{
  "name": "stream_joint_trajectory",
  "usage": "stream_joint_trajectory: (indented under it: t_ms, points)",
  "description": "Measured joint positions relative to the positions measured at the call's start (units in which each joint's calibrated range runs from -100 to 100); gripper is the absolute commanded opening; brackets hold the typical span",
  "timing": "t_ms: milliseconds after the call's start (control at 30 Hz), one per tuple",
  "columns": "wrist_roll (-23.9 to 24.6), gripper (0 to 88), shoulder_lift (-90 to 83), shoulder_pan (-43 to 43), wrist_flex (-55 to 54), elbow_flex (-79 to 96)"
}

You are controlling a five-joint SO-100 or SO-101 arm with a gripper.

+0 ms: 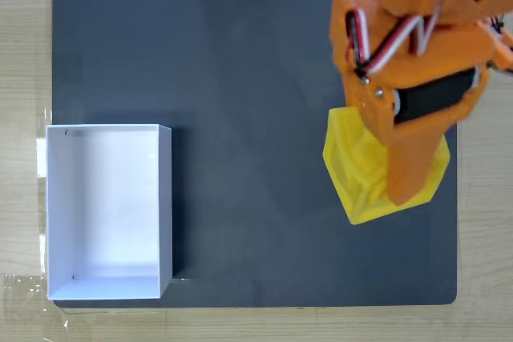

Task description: Grasp a yellow block and put it in the box

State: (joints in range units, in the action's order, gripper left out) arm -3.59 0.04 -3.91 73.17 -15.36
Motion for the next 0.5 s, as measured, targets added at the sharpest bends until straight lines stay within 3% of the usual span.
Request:
stream_joint_trajectory:
  t_ms: [500]
  points:
    - [0.00, 20.4, -5.23, 24.29, -23.37, 0.99]
